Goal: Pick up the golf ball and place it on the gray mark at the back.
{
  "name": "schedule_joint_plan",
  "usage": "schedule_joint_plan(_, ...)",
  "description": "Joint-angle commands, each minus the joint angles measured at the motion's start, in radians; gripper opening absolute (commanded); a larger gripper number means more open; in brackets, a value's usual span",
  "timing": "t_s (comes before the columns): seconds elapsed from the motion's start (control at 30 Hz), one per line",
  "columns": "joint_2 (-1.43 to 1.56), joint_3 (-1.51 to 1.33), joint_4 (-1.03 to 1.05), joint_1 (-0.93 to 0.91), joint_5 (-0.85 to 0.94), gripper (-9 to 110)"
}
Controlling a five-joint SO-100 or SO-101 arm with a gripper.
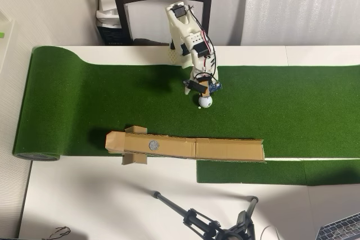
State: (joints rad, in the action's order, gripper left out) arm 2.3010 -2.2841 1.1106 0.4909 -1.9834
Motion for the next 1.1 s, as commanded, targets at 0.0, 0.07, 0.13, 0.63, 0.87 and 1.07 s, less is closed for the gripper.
schedule_joint_plan(0.0, 0.038, 0.118, -0.067, -0.003, -0.04, 45)
schedule_joint_plan(0.07, 0.037, 0.12, -0.109, 0.012, -0.046, 45)
schedule_joint_plan(0.13, 0.035, 0.117, -0.137, 0.018, -0.046, 45)
schedule_joint_plan(0.63, -0.287, 0.189, -0.161, 0.021, -0.04, 45)
schedule_joint_plan(0.87, -0.348, 0.209, -0.164, 0.025, -0.034, 45)
schedule_joint_plan(1.07, -0.38, 0.215, -0.15, 0.049, -0.031, 45)
